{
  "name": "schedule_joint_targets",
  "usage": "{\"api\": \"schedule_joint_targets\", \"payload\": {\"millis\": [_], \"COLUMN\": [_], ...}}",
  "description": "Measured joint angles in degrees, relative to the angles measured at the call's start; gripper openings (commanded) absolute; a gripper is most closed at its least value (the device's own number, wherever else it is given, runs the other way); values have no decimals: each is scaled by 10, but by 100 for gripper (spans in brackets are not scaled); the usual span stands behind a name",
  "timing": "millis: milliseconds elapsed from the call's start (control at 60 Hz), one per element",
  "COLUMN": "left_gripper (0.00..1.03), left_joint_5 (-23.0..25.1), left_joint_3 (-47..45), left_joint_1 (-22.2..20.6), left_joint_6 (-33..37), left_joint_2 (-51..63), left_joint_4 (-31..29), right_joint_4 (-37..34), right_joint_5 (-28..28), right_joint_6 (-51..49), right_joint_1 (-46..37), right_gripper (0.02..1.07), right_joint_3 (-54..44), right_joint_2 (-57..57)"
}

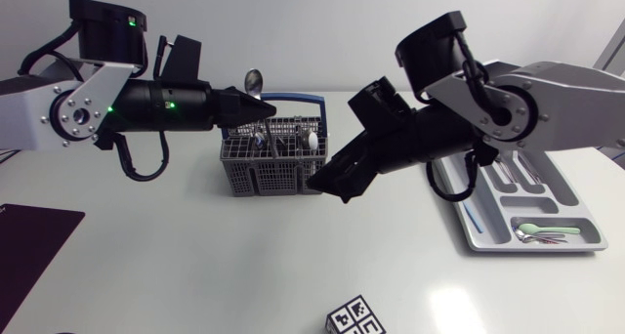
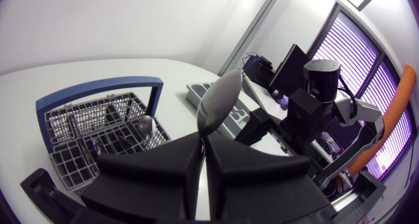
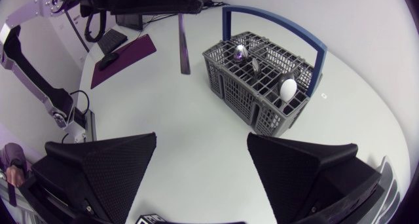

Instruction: Transfer all utensils from the basket to the drawer tray.

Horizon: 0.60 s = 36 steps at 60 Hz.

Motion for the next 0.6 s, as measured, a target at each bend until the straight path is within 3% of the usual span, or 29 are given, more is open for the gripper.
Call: {"api": "schedule_joint_targets", "payload": {"millis": [350, 600], "left_gripper": [5, 5], "left_joint_5": [1, 0], "left_joint_3": [-7, -7], "left_joint_1": [-39, -69], "left_joint_6": [-66, -92], "left_joint_2": [8, 30], "left_joint_4": [28, 35], "right_joint_4": [45, 71], "right_joint_5": [-2, 48], "right_joint_6": [62, 73], "right_joint_1": [29, 48], "right_gripper": [101, 86], "right_joint_3": [22, 22], "right_joint_2": [14, 14]}}
